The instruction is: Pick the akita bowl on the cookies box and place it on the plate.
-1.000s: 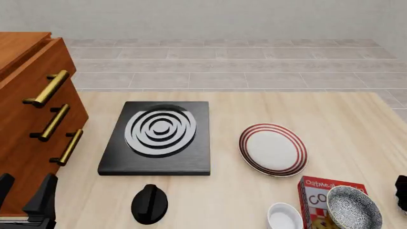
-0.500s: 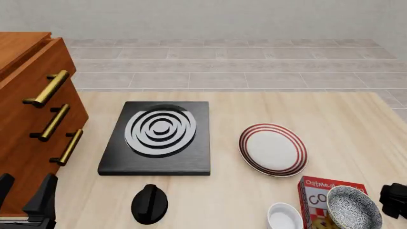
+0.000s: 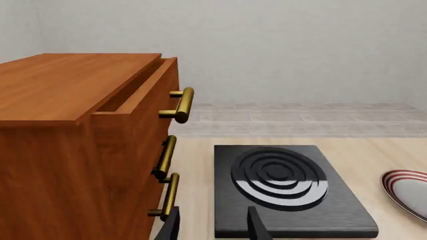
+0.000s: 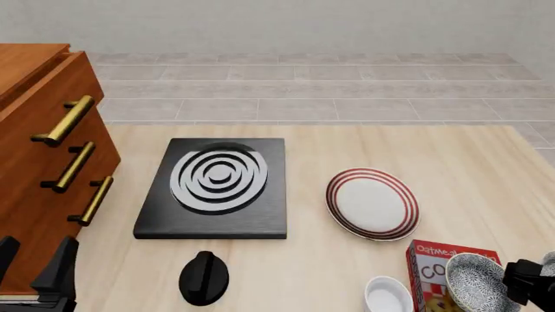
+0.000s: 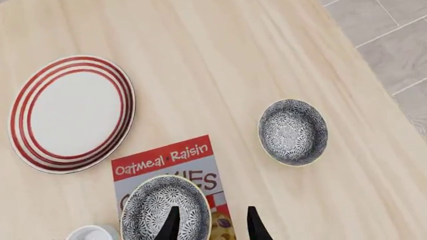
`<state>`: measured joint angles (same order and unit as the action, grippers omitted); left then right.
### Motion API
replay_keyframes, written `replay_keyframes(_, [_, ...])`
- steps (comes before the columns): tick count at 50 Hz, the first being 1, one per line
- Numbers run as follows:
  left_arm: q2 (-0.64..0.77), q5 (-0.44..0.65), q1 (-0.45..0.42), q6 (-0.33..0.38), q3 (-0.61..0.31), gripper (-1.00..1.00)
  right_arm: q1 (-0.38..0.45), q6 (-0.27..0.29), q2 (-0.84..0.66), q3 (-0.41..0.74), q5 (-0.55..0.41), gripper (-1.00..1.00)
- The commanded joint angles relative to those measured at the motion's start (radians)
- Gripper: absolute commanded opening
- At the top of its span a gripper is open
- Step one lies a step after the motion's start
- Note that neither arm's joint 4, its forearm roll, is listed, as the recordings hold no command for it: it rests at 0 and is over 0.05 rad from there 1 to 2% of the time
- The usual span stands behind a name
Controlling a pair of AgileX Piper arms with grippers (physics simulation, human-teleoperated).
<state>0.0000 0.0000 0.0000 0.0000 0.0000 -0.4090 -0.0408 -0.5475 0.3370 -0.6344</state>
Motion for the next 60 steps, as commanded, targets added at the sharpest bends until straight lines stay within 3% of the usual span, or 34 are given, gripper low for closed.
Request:
replay_keyframes(1, [0.000,0.000,0.000,0.000,0.000,1.00,0.009,0.001,-0.023,-0.035,0.036,1.00])
replay_keyframes(20, [0.000,0.000,0.000,0.000,0.000,1.00,0.019,-0.009,-0.094,-0.111,0.149,1.00])
replay_keyframes(60, [0.000,0.000,0.000,0.000,0.000,1.00,0.056,-0.035,-0.134,-0.187,0.233,1.00])
